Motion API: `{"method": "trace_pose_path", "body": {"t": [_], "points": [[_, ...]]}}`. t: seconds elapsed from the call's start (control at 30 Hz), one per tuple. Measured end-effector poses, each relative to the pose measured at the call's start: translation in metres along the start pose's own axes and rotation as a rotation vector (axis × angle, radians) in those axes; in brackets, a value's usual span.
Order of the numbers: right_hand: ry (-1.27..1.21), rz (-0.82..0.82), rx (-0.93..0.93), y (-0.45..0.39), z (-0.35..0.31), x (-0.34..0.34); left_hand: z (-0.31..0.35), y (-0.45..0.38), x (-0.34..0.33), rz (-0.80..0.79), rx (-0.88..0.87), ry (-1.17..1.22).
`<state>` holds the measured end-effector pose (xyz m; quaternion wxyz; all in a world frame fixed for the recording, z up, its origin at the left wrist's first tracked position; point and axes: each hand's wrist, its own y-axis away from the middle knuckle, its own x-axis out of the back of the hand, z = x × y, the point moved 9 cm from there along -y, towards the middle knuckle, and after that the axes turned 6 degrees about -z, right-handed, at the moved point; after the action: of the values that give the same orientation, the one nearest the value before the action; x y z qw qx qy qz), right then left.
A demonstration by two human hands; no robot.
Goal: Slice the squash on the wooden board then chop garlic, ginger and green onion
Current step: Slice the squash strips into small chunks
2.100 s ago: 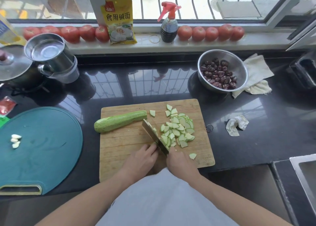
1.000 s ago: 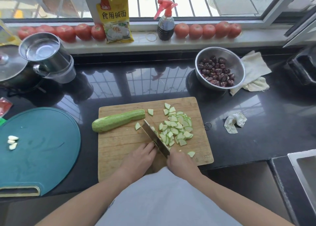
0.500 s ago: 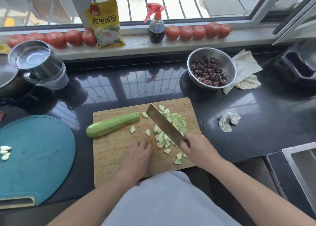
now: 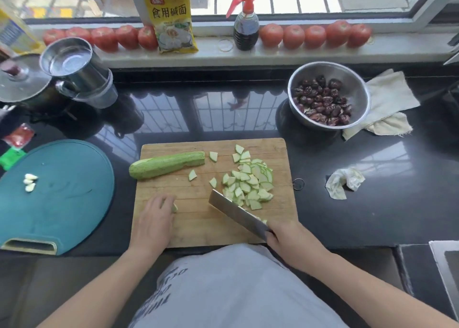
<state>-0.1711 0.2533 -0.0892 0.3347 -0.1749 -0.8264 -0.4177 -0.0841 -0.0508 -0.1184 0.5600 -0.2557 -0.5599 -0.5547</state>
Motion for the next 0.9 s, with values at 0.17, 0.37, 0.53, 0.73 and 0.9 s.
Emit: {"method": "trace_pose_path", "body": {"t": [0.17,0.37,0.53,0.73,0.9], "points": [[0.007,0.044,-0.055,-0.01,0.03,0.033,0.017,0.002,-0.004,0.005,0.09,0.085],[-0.105,0.052,-0.035,-0.029,-0.024,0.011,0.035,0.009,-0.01,-0.006,0.134,0.123],[-0.214,0.074,-0.007,-0.056,-0.096,-0.022,0.006,0.012,0.003,0.018,0.182,0.082],[-0.348,0.16,-0.178,-0.05,-0.094,-0.032,-0.019,0.006,0.01,-0.001,0.046,-0.003],[-0.46,0.32,-0.403,-0.023,-0.068,-0.026,0.014,0.0,0.014,0.018,-0.201,-0.003]]}}
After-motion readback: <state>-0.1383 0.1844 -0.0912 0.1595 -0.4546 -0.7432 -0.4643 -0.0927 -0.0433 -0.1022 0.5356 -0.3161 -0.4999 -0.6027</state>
